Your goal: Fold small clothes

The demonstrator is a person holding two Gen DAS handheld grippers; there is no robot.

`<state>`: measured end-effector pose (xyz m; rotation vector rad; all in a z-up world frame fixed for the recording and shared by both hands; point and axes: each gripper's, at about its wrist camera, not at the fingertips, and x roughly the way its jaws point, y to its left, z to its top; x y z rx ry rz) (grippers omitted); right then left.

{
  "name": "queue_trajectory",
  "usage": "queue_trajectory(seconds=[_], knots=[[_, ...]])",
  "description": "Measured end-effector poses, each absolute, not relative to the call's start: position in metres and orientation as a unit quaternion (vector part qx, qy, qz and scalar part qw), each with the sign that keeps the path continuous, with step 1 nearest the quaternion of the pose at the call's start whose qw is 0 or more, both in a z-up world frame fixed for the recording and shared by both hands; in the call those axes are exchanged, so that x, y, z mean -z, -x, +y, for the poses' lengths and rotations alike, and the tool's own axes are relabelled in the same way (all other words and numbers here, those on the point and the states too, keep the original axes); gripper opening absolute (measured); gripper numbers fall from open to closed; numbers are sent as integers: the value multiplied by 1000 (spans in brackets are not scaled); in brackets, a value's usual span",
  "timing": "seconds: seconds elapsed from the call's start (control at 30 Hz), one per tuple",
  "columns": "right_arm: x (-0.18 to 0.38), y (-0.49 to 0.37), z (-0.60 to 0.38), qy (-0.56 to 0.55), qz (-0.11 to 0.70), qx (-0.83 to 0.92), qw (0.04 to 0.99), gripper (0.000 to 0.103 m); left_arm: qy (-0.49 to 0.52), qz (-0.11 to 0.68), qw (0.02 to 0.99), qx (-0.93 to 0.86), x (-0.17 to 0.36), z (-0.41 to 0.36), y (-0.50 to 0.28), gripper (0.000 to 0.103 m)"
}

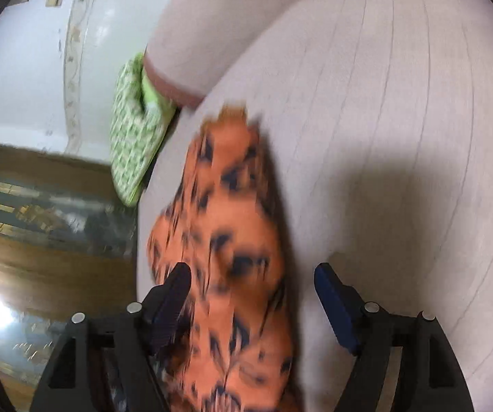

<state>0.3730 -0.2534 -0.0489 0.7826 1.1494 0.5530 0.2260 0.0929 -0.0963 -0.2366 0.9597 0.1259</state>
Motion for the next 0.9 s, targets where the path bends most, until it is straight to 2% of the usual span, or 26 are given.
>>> queue_trajectory(seconds=[0.13,0.17,0.2,0.27,0.37,0.4,0.43,0.47,0.57,0.63,0.73,0.83,0.9], knots=[[52,-409,-220,-340,518,-282,733,77,116,459,879,-54,96,94,-224,74],[56,-414,-212,-304,513,-276,754,62,115,458,880,-53,91,99,-222,74],[70,-418,-202,-279,527,-257,760,30,114,456,881,-51,90,100,-219,74],[78,-417,-209,-310,532,-236,751,30,107,456,882,-50,88,100,-217,74],[50,-404,-197,-263,482,-261,794,31,114,457,880,-55,90,100,-217,74],[64,-411,-195,-248,510,-237,789,42,117,457,880,-52,90,99,-218,75],[90,-420,-207,-316,540,-236,743,48,113,459,880,-53,90,98,-217,75],[90,-422,-216,-361,536,-237,725,48,108,457,881,-53,90,96,-216,75],[54,-407,-214,-325,518,-224,759,72,127,456,879,-48,87,101,-214,75],[18,-388,-208,-266,474,-220,810,72,181,429,884,-41,76,116,-206,75],[-8,-352,-175,-244,466,-303,795,72,213,375,901,-43,54,141,-187,76],[-1,-329,-141,-178,482,-340,788,72,263,384,885,-32,58,171,-170,79],[28,-322,-122,-128,523,-329,775,73,333,406,851,0,73,191,-156,79]])
